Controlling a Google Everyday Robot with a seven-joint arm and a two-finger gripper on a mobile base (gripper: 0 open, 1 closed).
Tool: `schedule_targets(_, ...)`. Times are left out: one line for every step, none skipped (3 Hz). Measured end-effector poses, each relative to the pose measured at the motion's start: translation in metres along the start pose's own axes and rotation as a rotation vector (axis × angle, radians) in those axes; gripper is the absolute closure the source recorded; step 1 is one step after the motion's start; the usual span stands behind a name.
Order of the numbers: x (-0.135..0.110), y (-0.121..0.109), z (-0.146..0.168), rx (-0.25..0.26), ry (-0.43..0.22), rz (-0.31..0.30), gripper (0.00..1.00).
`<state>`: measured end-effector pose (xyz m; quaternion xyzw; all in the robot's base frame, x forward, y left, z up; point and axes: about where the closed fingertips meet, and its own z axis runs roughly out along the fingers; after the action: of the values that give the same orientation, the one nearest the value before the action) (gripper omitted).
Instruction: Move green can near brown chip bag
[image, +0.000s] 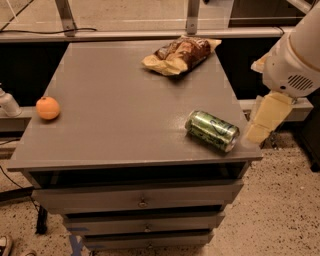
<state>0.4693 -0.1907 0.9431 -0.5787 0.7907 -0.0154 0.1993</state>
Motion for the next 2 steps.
schedule_targets(-0.009,-0.002,0.03,-0.024,-0.039,0.063,0.0)
schedule_targets(-0.017,0.006,0.058,-0.064,-0.064,0.13,0.0)
